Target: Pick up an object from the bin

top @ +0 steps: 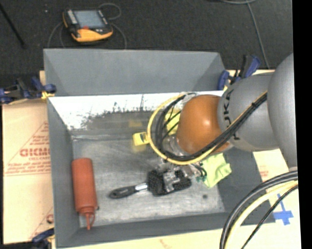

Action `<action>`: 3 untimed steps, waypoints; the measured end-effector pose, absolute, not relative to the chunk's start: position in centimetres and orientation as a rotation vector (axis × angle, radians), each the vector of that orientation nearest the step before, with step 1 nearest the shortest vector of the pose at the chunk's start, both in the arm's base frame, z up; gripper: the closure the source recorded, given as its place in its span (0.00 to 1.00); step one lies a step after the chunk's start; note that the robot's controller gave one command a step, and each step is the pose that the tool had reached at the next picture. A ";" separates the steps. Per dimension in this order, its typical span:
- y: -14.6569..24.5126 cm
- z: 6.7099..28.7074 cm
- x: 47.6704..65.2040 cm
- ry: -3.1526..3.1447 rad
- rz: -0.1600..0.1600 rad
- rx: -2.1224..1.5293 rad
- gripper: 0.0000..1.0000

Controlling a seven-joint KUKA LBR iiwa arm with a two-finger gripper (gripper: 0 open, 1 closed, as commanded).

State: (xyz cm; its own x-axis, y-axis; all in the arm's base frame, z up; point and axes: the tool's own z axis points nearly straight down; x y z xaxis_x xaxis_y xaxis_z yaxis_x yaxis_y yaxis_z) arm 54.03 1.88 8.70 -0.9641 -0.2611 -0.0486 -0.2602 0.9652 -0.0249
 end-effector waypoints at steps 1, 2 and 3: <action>1.9 8.7 54.0 3.063 -0.029 -0.408 1.00; 1.6 8.9 54.2 3.070 -0.020 -0.415 1.00; 1.6 8.9 54.2 3.070 -0.020 -0.418 1.00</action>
Offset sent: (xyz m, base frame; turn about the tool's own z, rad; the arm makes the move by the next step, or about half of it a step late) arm 0.0030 0.0102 0.1036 0.0285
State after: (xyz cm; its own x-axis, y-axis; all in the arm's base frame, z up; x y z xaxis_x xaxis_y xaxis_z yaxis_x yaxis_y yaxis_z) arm 54.20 1.63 8.94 -0.9627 -0.2673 -0.0411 -0.2668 0.9636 -0.0188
